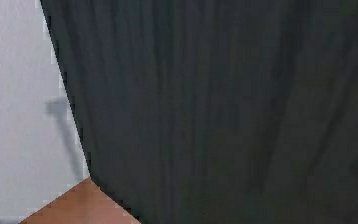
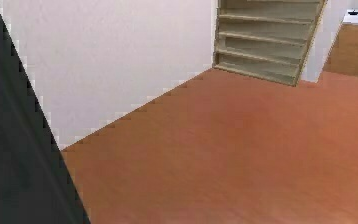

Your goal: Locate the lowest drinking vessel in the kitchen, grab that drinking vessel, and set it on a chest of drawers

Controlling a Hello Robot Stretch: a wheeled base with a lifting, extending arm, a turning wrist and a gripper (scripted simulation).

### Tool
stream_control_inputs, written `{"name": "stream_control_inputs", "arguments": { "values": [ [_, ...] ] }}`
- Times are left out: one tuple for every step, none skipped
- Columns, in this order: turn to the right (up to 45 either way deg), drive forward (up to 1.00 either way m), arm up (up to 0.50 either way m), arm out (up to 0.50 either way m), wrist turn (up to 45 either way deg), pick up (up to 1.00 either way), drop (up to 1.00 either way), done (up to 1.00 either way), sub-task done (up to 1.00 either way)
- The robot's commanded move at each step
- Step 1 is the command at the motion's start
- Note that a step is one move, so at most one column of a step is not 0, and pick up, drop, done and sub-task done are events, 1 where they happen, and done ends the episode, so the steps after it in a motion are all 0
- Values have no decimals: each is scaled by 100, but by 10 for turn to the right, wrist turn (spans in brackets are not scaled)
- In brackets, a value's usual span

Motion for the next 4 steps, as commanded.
{"name": "stream_control_inputs", "arguments": {
  "values": [
    [-450,0,0,0,0,0,0,0,0],
    [-30,0,0,0,0,0,0,0,0],
    [0,75,0,0,0,0,0,0,0],
    [450,0,0,0,0,0,0,0,0]
  ]
}}
